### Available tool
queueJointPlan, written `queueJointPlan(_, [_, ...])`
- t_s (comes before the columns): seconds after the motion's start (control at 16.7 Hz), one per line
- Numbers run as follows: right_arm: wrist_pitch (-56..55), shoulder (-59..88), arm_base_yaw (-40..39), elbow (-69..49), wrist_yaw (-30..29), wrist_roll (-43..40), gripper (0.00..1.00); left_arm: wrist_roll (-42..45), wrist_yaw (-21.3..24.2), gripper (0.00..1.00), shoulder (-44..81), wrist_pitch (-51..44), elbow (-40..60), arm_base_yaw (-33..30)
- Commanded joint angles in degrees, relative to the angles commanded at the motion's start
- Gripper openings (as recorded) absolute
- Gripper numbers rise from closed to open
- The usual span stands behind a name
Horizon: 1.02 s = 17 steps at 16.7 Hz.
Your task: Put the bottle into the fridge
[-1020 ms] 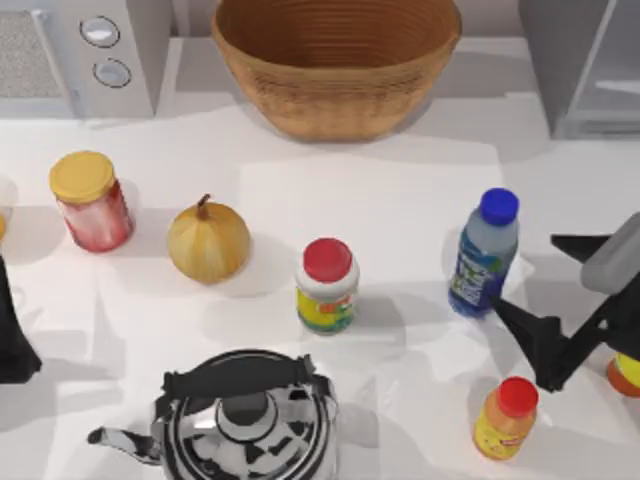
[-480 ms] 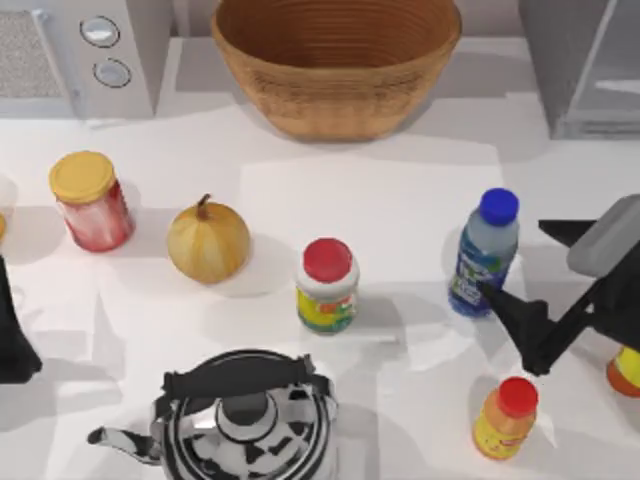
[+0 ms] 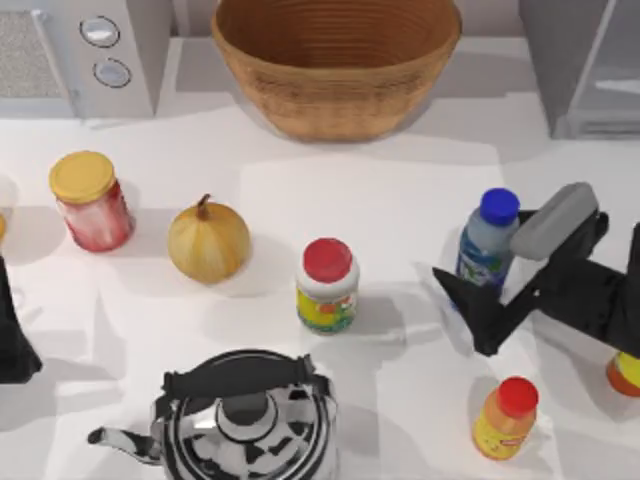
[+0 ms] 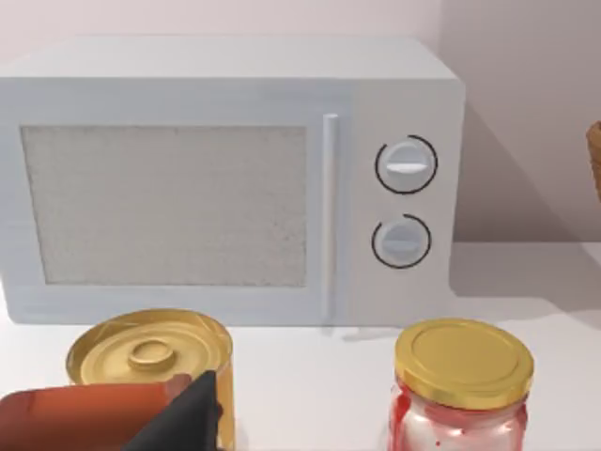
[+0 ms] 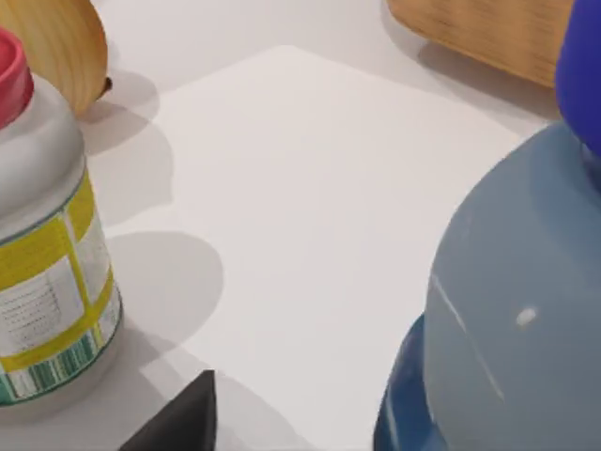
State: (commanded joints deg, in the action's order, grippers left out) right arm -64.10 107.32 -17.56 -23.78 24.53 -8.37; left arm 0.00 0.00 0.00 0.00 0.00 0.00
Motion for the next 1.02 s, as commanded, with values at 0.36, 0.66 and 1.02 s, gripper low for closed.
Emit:
queueJointPlan(0.36, [-2.1, 2.5, 0.4, -0.2, 0.2, -0.2, 1.00, 0.0, 0.0, 1.00, 0.0, 0.0, 0.0, 0.0])
queueJointPlan(0.66, [-2.1, 2.5, 0.4, -0.2, 0.2, -0.2, 0.63, 0.0, 0.0, 1.00, 0.0, 0.0, 0.0, 0.0])
queueJointPlan(1.02, [-2.1, 2.5, 0.4, -0.2, 0.2, -0.2, 0.18, 0.0, 0.0, 1.00, 0.0, 0.0, 0.0, 0.0])
